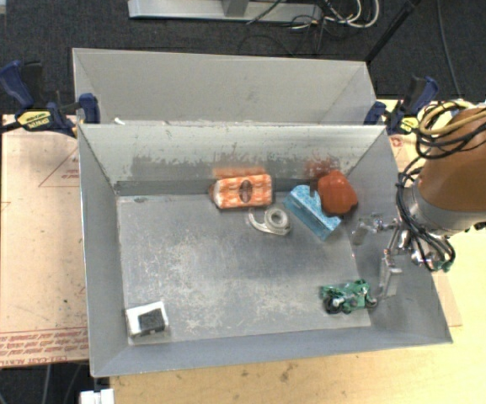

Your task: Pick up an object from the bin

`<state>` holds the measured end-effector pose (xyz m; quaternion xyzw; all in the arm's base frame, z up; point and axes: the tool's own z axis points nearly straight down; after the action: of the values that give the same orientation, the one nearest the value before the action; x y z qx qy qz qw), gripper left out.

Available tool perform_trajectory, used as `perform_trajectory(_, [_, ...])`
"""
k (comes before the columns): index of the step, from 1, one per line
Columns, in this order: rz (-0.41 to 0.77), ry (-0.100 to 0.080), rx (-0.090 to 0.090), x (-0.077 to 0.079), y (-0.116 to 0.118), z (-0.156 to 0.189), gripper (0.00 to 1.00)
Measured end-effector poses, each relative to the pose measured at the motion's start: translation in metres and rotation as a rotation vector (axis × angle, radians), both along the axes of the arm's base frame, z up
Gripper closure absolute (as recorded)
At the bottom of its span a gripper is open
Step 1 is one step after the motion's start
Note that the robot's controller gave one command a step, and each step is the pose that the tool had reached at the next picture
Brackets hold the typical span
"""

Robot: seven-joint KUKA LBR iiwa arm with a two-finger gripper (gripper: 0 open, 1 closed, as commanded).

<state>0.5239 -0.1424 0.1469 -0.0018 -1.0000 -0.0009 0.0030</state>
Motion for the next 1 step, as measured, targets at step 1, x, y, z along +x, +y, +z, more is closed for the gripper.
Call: perform_trajectory(1, [0.003, -0.007, -0.001, 0.0017, 0.0006, 0.0045, 0.00])
